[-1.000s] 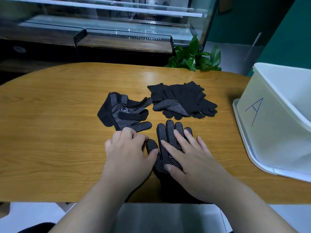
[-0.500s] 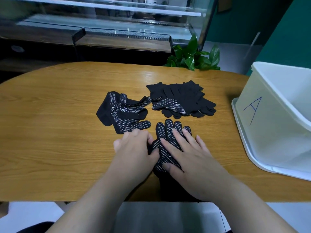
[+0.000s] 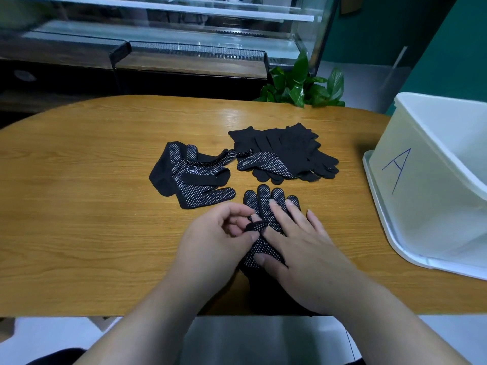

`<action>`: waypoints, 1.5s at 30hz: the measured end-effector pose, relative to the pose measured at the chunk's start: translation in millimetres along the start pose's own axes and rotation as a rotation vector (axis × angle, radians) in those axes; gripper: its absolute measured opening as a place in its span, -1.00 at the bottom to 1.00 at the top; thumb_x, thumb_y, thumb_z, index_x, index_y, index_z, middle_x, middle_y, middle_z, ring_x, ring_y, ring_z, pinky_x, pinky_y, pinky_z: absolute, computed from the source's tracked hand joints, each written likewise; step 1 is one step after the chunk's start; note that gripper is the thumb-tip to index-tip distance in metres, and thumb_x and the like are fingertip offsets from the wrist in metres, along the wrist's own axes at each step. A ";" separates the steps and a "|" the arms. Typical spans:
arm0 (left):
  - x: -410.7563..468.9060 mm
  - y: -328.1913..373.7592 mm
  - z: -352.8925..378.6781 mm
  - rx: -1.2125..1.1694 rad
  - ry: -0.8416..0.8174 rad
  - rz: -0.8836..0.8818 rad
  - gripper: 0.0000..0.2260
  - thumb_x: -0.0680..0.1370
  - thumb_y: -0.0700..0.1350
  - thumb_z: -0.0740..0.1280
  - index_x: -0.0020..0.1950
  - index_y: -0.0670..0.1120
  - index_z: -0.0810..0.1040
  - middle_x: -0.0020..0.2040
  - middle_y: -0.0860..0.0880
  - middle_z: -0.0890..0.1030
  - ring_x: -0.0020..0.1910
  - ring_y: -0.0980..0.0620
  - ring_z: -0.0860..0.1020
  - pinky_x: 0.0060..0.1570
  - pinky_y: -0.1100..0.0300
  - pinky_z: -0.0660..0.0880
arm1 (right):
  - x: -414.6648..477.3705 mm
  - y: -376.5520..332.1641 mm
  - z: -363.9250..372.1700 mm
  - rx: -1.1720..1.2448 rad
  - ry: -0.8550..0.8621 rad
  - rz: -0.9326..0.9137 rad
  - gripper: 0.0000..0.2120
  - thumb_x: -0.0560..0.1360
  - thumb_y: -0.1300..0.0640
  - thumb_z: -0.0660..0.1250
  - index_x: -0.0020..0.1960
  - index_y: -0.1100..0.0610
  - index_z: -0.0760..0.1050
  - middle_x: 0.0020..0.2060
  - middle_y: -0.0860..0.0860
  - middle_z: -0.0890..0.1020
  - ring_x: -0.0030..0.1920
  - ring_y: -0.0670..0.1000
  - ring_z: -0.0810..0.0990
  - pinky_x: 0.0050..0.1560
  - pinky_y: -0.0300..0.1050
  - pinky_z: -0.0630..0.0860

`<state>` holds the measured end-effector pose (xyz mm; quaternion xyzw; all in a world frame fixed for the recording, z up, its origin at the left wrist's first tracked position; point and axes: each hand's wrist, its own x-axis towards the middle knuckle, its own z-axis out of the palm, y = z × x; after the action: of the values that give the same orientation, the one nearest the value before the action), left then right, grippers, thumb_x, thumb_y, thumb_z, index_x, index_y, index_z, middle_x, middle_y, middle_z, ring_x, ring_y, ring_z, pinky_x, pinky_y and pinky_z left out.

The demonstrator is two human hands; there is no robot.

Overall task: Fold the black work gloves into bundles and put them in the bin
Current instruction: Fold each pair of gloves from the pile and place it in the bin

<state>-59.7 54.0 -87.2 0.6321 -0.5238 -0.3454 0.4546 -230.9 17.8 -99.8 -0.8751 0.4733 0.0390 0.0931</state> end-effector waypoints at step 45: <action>9.5 -35.0 -19.0 0.415 -0.272 0.454 -0.89 0.45 0.01 0.41 -0.07 0.18 0.68 -0.10 0.21 0.52 -0.02 0.20 0.49 -0.01 0.22 0.41 | -15.3 12.0 -10.5 0.601 0.142 0.031 -0.75 0.43 0.24 0.33 -0.10 -0.11 0.41 0.52 -0.35 0.13 0.51 -0.38 -0.21 0.49 -0.08 0.01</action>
<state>-28.2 50.1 -113.0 0.5264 -0.7663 -0.2027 0.3076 -249.6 21.8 -88.6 -0.8015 0.4824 -0.1627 0.3138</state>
